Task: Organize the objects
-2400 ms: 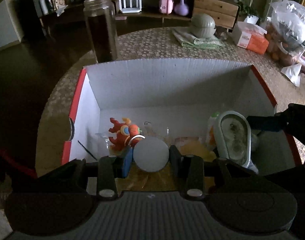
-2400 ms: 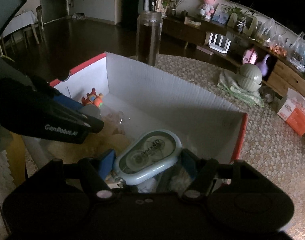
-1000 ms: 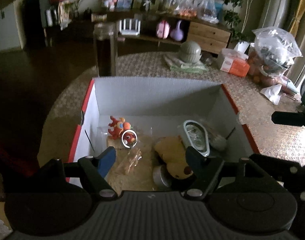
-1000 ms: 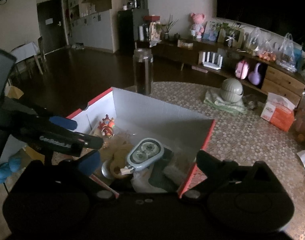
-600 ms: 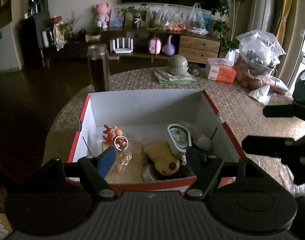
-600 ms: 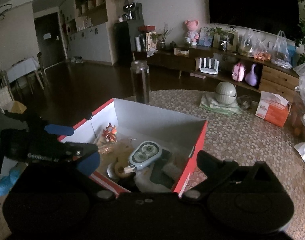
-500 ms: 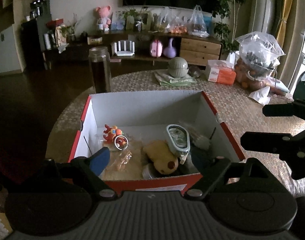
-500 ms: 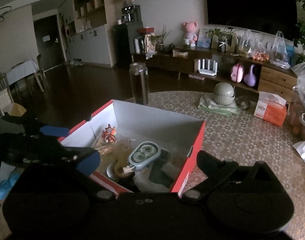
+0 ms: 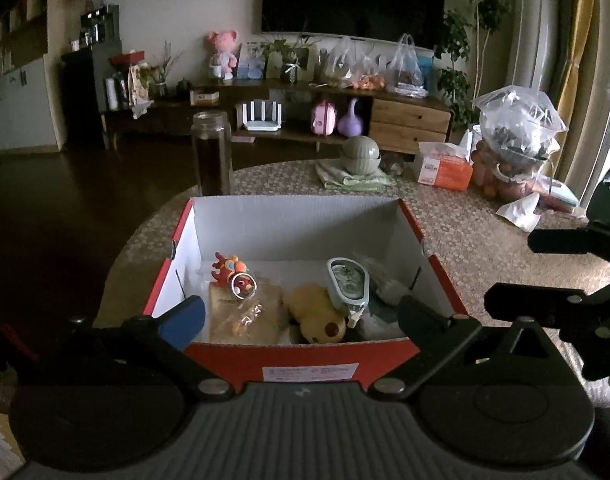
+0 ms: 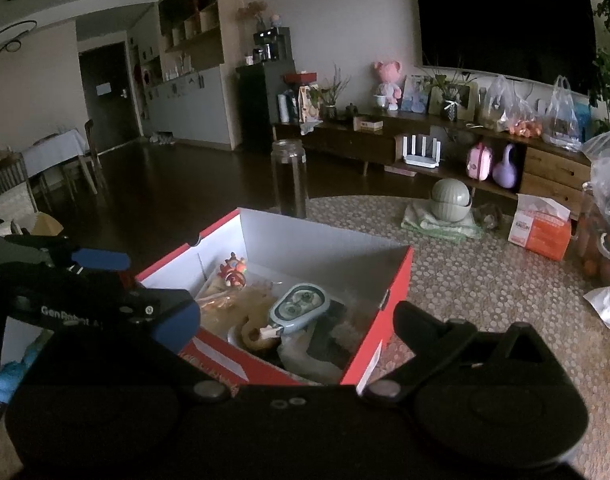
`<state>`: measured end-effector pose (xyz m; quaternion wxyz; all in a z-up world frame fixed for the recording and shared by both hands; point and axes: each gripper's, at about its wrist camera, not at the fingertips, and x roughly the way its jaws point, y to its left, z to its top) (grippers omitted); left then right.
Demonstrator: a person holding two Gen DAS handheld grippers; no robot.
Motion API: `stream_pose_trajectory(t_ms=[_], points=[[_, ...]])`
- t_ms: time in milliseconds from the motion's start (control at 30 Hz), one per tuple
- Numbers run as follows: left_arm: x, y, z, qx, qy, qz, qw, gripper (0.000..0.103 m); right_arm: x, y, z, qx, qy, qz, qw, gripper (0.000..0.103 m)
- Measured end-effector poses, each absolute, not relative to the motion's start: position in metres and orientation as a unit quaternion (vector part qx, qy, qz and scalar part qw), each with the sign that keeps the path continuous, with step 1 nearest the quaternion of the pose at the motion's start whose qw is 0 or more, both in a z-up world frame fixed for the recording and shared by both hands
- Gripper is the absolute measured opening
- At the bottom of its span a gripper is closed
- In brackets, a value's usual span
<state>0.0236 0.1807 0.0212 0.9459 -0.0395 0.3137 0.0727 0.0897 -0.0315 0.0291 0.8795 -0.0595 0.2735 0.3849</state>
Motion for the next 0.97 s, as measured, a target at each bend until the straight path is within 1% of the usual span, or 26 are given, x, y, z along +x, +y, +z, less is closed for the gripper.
stream_pose_trajectory(t_ms=[967], points=[[0.021, 0.165, 0.008, -0.029, 0.329, 0.093, 0.939, 0.103, 0.081, -0.061, 0.010, -0.043, 0.277, 0.366, 0.887, 0.103]])
